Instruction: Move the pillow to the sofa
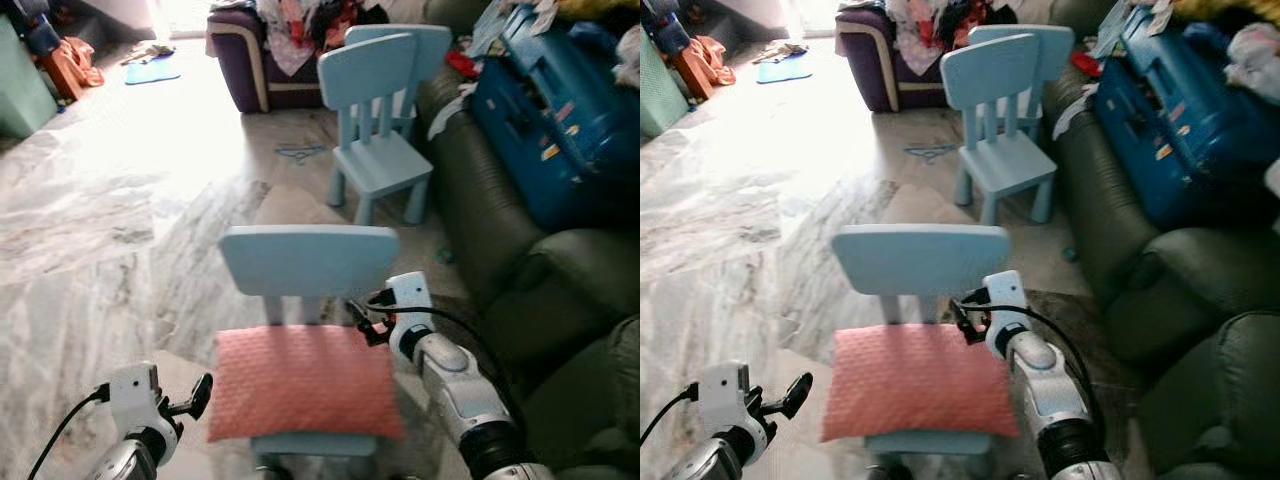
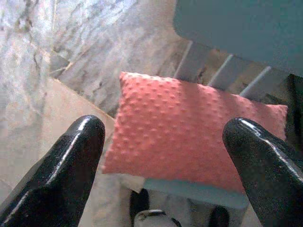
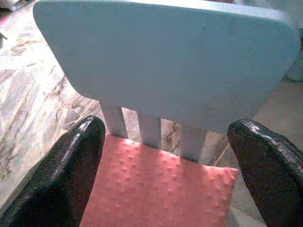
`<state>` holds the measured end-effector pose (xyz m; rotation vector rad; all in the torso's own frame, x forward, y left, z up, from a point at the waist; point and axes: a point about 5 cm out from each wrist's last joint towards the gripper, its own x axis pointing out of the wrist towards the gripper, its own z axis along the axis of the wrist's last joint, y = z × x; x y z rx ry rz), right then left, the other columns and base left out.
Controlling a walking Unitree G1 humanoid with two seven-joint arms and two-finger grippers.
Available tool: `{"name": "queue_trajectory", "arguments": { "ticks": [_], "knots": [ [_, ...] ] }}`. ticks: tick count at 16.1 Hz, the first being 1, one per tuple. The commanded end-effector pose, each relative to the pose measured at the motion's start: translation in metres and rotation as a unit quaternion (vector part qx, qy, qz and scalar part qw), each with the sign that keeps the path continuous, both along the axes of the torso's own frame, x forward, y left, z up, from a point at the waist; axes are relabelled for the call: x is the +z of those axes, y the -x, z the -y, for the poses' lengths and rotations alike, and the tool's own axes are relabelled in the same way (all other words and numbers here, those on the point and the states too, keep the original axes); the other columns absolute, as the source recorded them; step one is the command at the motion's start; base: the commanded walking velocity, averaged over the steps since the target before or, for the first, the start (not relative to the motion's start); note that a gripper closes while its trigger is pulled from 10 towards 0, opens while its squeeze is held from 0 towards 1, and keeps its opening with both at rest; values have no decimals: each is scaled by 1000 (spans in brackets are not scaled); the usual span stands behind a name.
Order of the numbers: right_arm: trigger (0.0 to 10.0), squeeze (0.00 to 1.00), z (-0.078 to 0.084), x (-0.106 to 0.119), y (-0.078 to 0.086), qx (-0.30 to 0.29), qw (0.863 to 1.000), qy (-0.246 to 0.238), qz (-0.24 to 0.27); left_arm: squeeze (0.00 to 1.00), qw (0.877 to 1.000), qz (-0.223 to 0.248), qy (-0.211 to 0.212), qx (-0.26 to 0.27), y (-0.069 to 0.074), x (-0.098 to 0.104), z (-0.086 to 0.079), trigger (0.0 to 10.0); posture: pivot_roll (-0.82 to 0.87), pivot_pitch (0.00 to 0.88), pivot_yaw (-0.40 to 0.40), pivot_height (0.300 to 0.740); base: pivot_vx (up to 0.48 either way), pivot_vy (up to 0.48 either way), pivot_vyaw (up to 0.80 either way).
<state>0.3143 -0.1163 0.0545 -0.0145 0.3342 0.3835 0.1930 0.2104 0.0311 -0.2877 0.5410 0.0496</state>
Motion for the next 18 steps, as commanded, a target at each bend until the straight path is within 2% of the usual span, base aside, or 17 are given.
{"name": "queue_trajectory", "arguments": {
  "ticks": [1,12,18],
  "knots": [
    [10000,0,4,-1,1,-7,1000,4,-5,0,1000,-1,-3,1,1,1,-1,10000,-102,171,55,740,0,0,0],
    [10000,0,5,2,-2,-12,1000,5,2,0,1000,2,-4,3,-2,4,-1,10000,-104,166,61,740,0,0,0],
    [10000,0,4,1,-1,-11,1000,6,4,0,1000,-7,-8,6,-1,3,-3,10000,-103,164,65,740,0,472,0]
  ]
}}
